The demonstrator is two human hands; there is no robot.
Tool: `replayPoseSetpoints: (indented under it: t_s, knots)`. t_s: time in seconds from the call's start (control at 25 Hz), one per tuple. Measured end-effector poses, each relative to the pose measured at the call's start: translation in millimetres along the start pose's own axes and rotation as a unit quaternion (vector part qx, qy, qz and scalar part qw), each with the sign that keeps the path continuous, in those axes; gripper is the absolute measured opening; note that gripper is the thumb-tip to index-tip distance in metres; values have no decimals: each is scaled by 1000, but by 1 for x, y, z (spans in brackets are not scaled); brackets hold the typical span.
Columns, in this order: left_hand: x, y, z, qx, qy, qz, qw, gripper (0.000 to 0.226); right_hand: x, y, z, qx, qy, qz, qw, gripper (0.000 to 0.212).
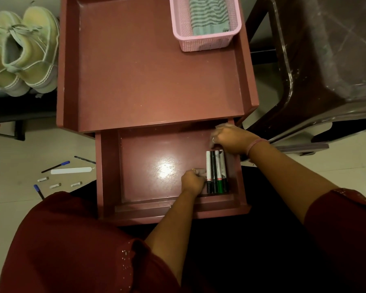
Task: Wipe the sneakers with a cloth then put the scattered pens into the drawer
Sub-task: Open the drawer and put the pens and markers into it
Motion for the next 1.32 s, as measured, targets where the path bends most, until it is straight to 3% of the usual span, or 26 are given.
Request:
replayPoseSetpoints:
  t_s: [0.24,0.36,0.44,0.72,0.88,1.04,1.16,1.32]
  knots:
    - [25,-7,-2,-2,4,54,999,22,5,-1,8,-55,101,-24,993,37]
    - [63,-13,-10,-25,6,90,996,26,10,-2,14,-132,216,-5,967,46]
    - [100,-16,-15,-39,6,88,995,29,20,-2,26,-167,256,-8,952,41]
    - [244,-43,-43,-92,62,70,991,4,78,39,125,-118,238,8,964,25]
    - [363,-38,-38,-103,-53,-27,993,20,119,99,217,-63,295,-5,953,14]
    - [487,-4,31,-68,-177,-187,964,15,132,177,291,-75,367,-62,925,16]
    - [545,27,107,-8,-186,-273,944,13,103,237,323,-105,423,-34,899,19]
    - [562,68,207,77,-159,-328,928,13,49,314,341,-125,422,14,898,19]
Point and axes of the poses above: each hand's wrist, its own y-axis towards the middle knuckle, its own x-axis out of the back of the hand, z = x × y, the point moved 7 cm from there along y, towards the middle knuckle, and after that the axes turned 8 degrees about -z, right-handed, at the moved point
